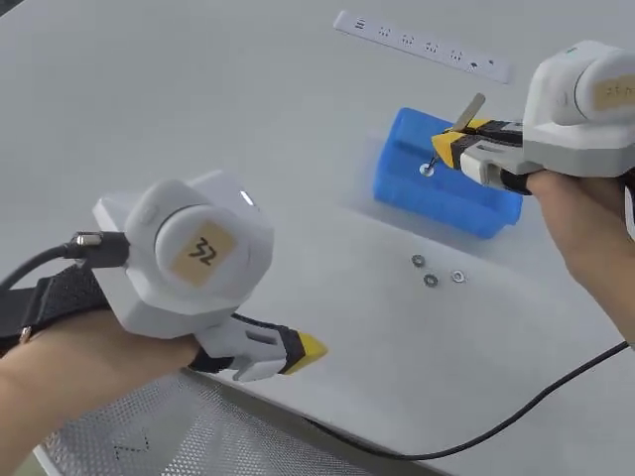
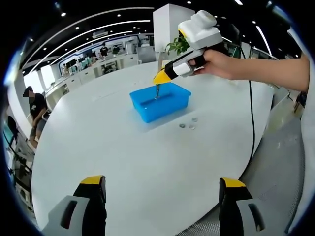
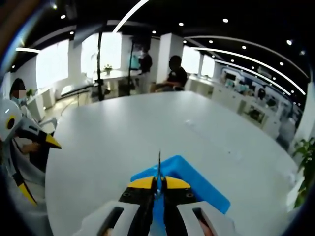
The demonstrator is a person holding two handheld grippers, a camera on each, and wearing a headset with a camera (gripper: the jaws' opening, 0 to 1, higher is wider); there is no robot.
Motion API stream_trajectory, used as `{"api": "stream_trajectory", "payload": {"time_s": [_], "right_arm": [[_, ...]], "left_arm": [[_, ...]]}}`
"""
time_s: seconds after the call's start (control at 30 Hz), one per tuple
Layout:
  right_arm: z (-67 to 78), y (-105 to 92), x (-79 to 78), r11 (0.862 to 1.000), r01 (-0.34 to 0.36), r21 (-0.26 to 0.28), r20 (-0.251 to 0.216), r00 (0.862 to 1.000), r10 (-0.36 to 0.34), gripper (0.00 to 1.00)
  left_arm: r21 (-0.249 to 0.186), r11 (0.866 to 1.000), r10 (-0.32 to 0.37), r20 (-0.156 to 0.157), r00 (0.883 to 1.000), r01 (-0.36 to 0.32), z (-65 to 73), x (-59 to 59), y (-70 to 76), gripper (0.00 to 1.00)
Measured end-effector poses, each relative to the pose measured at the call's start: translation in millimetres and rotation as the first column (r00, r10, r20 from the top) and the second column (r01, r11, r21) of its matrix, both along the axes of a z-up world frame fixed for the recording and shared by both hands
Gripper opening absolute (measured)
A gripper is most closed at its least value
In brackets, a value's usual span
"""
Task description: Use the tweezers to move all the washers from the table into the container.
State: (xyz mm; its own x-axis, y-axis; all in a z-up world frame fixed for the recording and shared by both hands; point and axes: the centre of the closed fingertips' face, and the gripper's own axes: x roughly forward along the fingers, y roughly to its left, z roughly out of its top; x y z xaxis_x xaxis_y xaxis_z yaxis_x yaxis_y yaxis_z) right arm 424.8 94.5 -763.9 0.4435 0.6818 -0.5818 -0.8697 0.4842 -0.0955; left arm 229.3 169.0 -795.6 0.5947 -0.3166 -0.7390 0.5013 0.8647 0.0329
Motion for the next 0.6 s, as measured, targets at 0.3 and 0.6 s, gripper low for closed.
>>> {"api": "stream_trajectory", "payload": {"time_s": [0.3,0.6], "right_arm": [[-25.9,-1.5,10.1,0.999,0.01,-0.034,-0.036,0.999,-0.011,0.02],[-42.8,0.1,16.3,0.999,0.016,-0.041,-0.059,0.998,-0.019,0.03]], "left_arm": [[0.005,1.0,0.001,-0.006,1.0,-0.001,-1.6,-0.8,0.9,0.97],[0.012,1.0,-0.004,-0.014,1.0,0.004,-3.6,-0.9,0.3,0.97]]}}
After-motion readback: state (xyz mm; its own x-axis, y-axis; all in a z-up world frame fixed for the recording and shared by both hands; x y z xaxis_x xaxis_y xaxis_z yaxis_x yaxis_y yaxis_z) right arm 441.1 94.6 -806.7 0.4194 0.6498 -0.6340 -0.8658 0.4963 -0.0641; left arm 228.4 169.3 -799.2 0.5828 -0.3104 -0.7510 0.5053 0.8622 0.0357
